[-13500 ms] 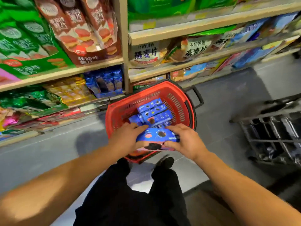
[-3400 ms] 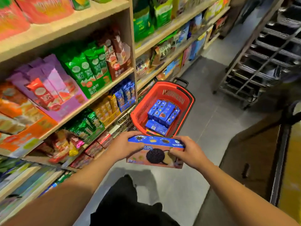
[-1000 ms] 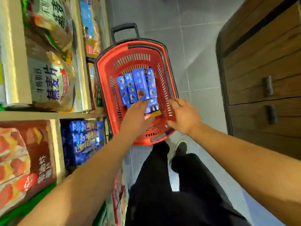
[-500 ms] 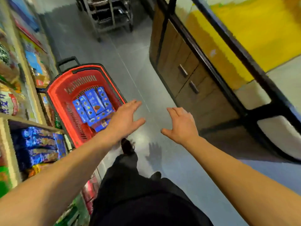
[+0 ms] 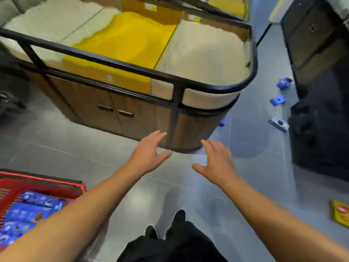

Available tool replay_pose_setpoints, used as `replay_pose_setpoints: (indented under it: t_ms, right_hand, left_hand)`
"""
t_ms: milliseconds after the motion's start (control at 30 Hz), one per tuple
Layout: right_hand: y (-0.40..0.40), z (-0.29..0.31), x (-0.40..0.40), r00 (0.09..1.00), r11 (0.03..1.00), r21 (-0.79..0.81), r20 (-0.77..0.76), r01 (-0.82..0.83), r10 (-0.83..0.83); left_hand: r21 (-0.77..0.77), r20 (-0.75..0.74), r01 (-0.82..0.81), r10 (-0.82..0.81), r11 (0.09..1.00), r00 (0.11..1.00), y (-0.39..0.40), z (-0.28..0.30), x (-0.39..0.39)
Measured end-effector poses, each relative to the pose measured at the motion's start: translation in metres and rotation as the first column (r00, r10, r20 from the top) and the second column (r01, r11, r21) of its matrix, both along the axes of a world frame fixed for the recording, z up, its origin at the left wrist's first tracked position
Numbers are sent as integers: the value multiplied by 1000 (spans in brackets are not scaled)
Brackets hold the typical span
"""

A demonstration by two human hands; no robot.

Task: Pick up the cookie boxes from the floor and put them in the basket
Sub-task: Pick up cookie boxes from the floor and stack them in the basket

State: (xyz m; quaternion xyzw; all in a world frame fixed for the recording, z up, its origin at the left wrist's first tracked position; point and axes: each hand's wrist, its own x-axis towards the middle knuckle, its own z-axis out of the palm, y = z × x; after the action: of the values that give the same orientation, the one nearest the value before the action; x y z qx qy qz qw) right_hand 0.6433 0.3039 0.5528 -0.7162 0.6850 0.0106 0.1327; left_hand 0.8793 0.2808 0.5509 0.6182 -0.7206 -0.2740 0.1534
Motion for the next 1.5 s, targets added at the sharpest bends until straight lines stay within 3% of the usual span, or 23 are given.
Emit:
replay_pose_setpoints:
  t_ms: [333,800,1067,1500]
  right_hand:
    - [54,7,-141,949,948,-51,16,316,-315]
    - [22,12,-408,943,942,-42,-12,333,-334]
    - [-78,12,-493,969,968,-49,-7,246,-247]
    - [-332,0,-619,986,986,21,-22,167,-167]
  left_hand:
    - [-35,-18,295,-296,955,955,-14,27,-167]
    - [-28,-22,208,-209,978,978,-54,33,-411]
    - [-9,-52,157,-157,988,986,-131,29,-506]
    - [70,-38,117,-114,991,993,-372,1,-638]
